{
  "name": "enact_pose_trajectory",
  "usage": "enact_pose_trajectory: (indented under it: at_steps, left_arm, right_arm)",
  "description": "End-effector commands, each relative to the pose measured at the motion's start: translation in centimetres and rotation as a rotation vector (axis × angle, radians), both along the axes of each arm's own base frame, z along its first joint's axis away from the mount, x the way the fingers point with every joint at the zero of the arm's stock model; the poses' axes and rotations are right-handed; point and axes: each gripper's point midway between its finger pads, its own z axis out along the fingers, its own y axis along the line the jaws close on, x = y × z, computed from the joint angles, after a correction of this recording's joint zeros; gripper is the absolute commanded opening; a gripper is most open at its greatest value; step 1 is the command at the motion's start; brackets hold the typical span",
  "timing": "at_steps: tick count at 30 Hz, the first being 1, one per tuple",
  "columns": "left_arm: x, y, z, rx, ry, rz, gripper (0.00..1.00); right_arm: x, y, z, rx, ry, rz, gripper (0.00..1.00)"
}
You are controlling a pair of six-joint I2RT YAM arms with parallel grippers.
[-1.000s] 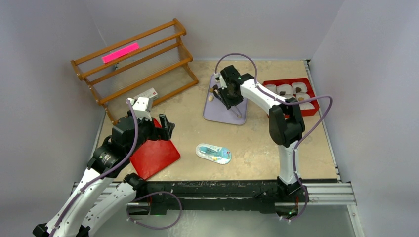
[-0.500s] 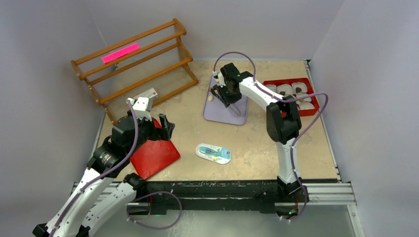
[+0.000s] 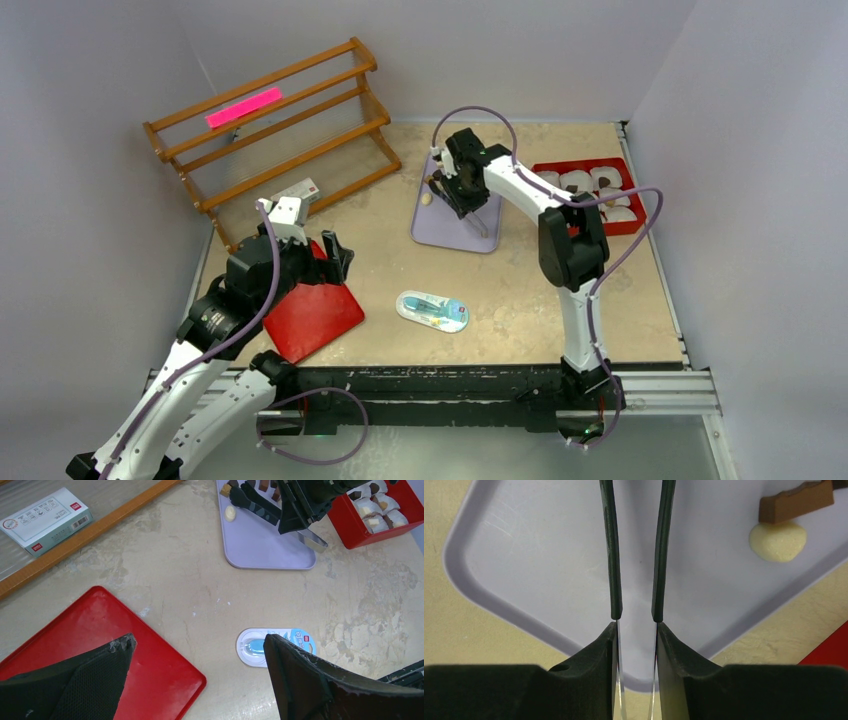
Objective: Pack the chocolate
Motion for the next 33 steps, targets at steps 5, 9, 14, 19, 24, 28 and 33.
enact_pose_trajectory:
  at_steps: [5, 9, 14, 19, 24, 28, 33]
  left_arm:
    - [0.0, 0.0, 1.0, -0.009, -0.026, -0.002, 1.0]
    - [0.0, -0.1, 1.0, -0.009, -0.026, -0.003, 1.0]
    - [0.0, -0.1, 1.0, -0.009, -0.025, -0.004, 1.0]
    - [0.0, -0.1, 1.1, -0.011, -0.027, -0.006, 1.0]
    - [-0.1, -0.1, 1.2, -0.014, -0.029, -0.009, 1.0]
    - [-0.2, -0.1, 1.2, -0.015, -0.03, -0.01, 1.0]
    - [-0.2, -0.2, 1.2, -0.017, -0.03, -0.014, 1.0]
  right_arm:
    - [-2.1, -1.5, 3.6, -0.007, -0.032, -0.035, 0.3]
    - [-3.6, -2.1, 4.0, -0.004, -0.014, -0.05, 0.29]
    - [-5.6, -2.4, 4.7, 0.029, 0.014, -0.053, 0.28]
    - [-6.8, -3.3, 6.3, 0.032, 0.0, -0.105, 0.27]
    - [-7.3, -3.7, 7.5, 0.034, -0.012, -0.12, 0.27]
    - [-7.7, -4.3, 8.2, 0.026, -0.02, -0.149, 0.27]
    - [-8.4, -5.9, 9.7, 0.014, -0.043, -0.212, 0.26]
